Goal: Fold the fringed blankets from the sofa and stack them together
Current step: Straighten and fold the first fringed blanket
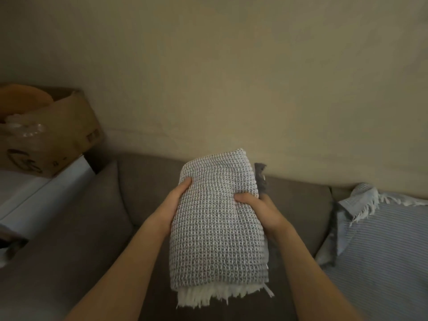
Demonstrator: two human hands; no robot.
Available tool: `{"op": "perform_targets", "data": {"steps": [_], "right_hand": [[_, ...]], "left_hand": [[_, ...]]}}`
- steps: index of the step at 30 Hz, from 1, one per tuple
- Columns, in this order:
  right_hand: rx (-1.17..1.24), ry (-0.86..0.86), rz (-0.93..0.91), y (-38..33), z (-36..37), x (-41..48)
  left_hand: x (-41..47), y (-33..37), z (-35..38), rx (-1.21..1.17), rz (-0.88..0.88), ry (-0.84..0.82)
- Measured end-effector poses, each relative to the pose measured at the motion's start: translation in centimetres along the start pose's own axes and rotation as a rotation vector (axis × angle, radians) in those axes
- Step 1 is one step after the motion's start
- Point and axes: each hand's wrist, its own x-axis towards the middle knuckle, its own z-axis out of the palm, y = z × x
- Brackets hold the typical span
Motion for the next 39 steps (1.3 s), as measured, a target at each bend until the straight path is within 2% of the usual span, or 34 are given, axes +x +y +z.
{"op": "perform_targets", "data": {"steps": [7,9,11,14,17,19,24,27,34,39], "right_hand": [[0.058,0.066,-0.067,0.0,6.0,3.1],[0.132,0.109,-0.043,0.8,7.9,4.8],[0.193,0.129,0.059,1.5,10.5,7.0],[0.078,-0.021,0.261,2.4,14.0,9.6],[-0.123,-0.198,0.374,3.6,18.2,12.1],[-0.187,-0.212,0.413,4.3,22.4,14.6],[-0.172,-0.076,0.445,8.0,31.9,19.2],[-0.137,-0.054,0.478,11.9,37.3,20.7],[-0.136,-0.135,0.429,16.2,47.5,27.3],[-0.107,-0.169,0.404,18.8,52.9,34.5]], "left_hand": [[-0.1,-1.7,-6.7,-0.083,-0.021,0.041],[0.3,-1.5,-8.9,-0.023,-0.039,0.029],[1.3,-0.6,-12.3,0.044,-0.05,-0.004],[2.6,1.6,-17.5,0.158,0.021,0.026],[3.6,4.2,-23.0,0.271,0.051,0.029],[4.7,6.1,-27.5,0.328,0.042,0.023],[6.7,8.1,-35.7,0.503,0.088,0.164],[7.6,7.9,-40.4,0.671,0.105,0.206],[11.3,7.9,-51.1,0.813,0.047,0.339],[15.5,10.8,-57.6,0.997,0.114,0.382]]}}
